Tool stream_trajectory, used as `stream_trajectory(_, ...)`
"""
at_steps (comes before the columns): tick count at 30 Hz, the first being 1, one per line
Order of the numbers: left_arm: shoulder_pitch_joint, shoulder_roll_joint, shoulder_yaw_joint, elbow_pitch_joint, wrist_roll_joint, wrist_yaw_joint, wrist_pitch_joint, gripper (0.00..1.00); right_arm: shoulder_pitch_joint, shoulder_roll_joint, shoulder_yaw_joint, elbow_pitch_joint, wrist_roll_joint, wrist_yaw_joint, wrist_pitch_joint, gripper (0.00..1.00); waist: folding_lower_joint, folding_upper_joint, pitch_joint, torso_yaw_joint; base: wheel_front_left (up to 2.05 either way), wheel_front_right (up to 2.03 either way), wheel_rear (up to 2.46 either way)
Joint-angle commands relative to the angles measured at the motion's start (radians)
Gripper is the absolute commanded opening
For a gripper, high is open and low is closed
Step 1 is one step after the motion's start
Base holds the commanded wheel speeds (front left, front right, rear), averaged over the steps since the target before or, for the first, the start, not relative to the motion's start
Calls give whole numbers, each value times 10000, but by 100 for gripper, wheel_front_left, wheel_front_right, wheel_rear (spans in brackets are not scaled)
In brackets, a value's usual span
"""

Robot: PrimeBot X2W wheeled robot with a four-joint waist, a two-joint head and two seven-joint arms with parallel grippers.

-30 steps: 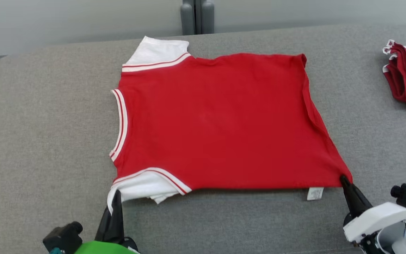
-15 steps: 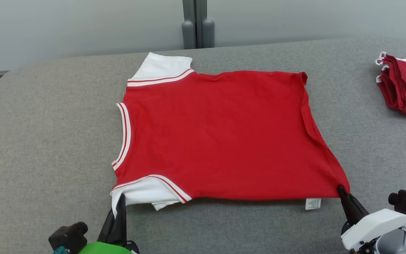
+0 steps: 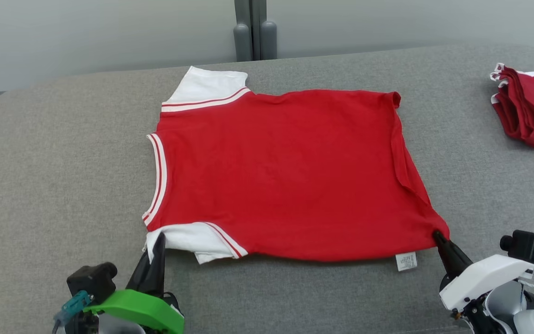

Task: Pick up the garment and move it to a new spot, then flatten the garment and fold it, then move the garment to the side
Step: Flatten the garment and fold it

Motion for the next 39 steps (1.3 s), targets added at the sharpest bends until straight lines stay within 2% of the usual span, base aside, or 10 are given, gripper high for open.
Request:
stream_trajectory(1,-330,123,10,86,62,-84,63,0,-222,40,-73,2,-49,3,113,0,1,-1,156,-8,0,0,0)
stream_trajectory(12,-2669,196,-236,1496,357,-630,495,0,-2107,194,-356,576,-392,3,966,0,1,-1,1067,-131,0,0,0)
stream_trajectory(20,-4236,193,-382,3173,582,-1051,502,0,-3543,248,-245,1626,-820,3,816,0,1,-1,1363,-199,0,0,0)
stream_trajectory(21,-4402,197,-446,3380,695,-1090,410,44,-3680,193,-188,1724,-878,3,669,73,1,-1,1372,-191,0,0,0)
stream_trajectory(22,-4525,184,-497,3524,739,-1100,333,100,-3760,161,-135,1814,-888,3,557,100,1,-1,1371,-177,0,0,0)
stream_trajectory(28,-4672,28,-516,4272,832,-1201,-285,100,-3568,-231,270,2071,-783,3,-541,100,1,-1,1158,-69,0,0,0)
stream_trajectory(33,-3973,47,-354,4389,730,-1182,-544,100,-2958,-787,595,2124,-770,3,-1199,100,1,-1,928,20,0,0,0)
stream_trajectory(39,-3243,52,-347,4620,592,-1155,-617,100,-2609,-1053,856,2432,-793,3,-1621,100,1,-1,945,74,0,0,0)
